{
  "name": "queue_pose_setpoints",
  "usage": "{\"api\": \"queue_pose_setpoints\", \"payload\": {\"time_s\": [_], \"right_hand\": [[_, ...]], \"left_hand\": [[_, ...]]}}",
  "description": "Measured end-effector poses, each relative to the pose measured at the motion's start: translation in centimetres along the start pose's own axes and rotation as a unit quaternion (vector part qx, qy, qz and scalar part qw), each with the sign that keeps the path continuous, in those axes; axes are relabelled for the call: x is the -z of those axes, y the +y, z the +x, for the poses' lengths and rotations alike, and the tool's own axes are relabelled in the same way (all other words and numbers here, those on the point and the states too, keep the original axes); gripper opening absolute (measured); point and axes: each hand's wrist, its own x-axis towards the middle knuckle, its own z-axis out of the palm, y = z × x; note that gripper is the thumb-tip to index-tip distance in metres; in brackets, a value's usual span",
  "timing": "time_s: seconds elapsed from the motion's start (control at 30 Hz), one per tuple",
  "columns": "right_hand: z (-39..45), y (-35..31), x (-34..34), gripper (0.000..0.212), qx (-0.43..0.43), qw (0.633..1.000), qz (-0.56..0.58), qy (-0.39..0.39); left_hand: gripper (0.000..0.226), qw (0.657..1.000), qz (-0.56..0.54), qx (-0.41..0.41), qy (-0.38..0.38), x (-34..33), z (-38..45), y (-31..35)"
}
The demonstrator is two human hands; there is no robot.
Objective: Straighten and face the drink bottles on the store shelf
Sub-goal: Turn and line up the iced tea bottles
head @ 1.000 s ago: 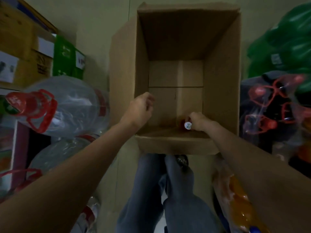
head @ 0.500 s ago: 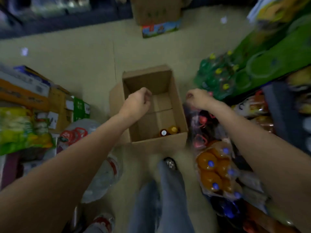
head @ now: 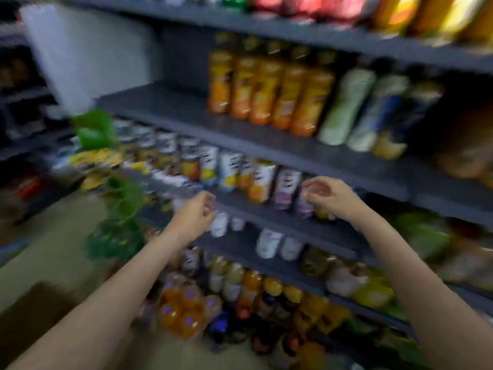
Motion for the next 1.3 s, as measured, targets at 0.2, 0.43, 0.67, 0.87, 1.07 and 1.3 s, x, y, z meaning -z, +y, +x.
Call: {"api": "queue_pose_setpoints", "payload": {"time_s": [0.2,0.43,0.67,0.87,1.07,1.3], "right_hand": [[-12.1,10.3,19.3,0.032,-0.118,0.968,0.034,0.217],[-15.3,23.4,28.0,0.055,-0.164,0.943,0.046,0.284],[-11.3,34.4,36.0,0.069,-0.162,0.912,0.078,0.37],[-4.9,36.4,37.9,0.09,-0.192,0.879,0.094,0.425],[-4.4,37.7,38.1,0.071,-0.201,0.884,0.101,0.409],[-12.0,35.6,37.0,0.06,-0.096,0.924,0.22,0.297]], "left_hand": [[0.028,0.983,-0.015,-0.17,-0.061,-8.6,1.8,20.8],[0.031,0.969,-0.05,-0.236,-0.061,-19.7,3.2,37.4],[0.033,0.978,-0.061,-0.192,-0.055,-30.0,4.4,48.0],[0.029,0.987,-0.056,-0.151,-0.019,-31.1,4.3,50.3],[0.035,0.989,-0.042,-0.14,-0.03,-33.2,4.0,50.7],[0.073,0.959,-0.059,-0.162,-0.224,-34.7,3.0,52.8]]}}
